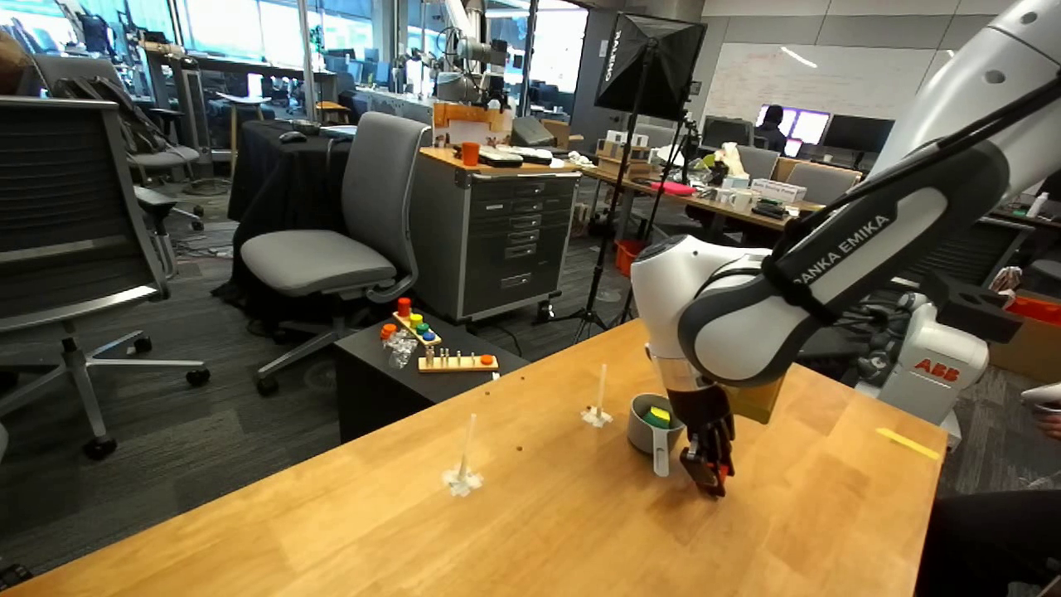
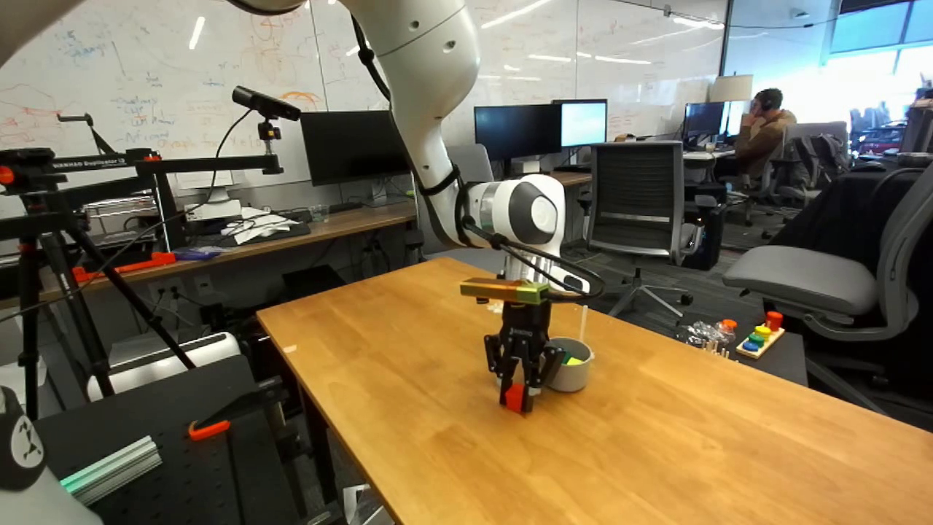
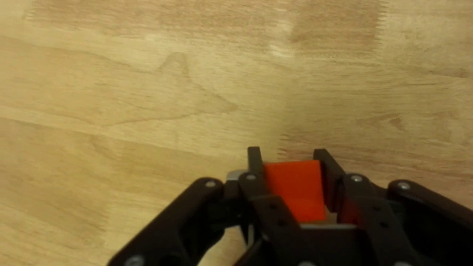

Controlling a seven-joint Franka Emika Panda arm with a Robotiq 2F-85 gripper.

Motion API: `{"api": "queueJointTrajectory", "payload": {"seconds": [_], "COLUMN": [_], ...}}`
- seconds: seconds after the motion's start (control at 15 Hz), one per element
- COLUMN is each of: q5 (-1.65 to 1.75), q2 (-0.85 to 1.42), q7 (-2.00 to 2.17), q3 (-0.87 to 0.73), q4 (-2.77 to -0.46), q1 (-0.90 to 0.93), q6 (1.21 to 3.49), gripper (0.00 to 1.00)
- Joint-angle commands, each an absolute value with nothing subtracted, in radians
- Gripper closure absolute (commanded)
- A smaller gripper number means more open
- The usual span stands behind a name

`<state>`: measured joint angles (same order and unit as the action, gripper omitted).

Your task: Put the blocks inside the grey measuring cup

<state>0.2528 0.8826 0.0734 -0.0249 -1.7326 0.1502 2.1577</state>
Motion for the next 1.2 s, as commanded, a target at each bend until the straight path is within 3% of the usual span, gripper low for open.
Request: {"api": "queueJointTrajectory", "payload": {"seconds": [0.0, 1.13], "q5": [0.24, 0.249], "q2": [0.877, 0.802], "q7": [0.086, 0.088], "q3": [-0.028, -0.017], "q4": [-1.72, -1.606], "q1": [0.145, 0.194], "q6": [2.157, 2.155], "gripper": [0.86, 0.86]}}
